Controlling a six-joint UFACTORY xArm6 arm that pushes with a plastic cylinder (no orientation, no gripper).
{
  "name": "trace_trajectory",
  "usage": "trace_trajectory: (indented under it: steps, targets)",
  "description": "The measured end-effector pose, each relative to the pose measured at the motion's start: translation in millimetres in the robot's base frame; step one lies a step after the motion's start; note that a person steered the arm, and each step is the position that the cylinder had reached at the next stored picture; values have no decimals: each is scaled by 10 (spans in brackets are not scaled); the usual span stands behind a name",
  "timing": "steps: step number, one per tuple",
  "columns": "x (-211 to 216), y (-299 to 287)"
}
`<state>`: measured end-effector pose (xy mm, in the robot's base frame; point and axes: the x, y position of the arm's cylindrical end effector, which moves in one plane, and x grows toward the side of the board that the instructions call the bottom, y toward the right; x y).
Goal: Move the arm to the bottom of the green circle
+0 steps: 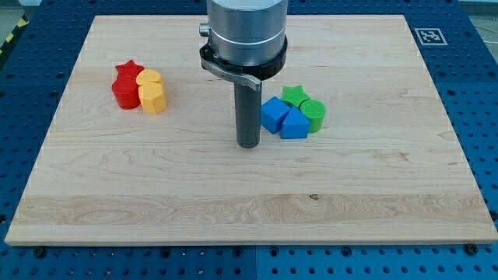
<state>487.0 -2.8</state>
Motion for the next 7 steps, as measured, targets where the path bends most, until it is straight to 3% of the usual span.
trace_trajectory:
  steps: [3,7]
  targets:
    - [338,918]
    - [243,1011]
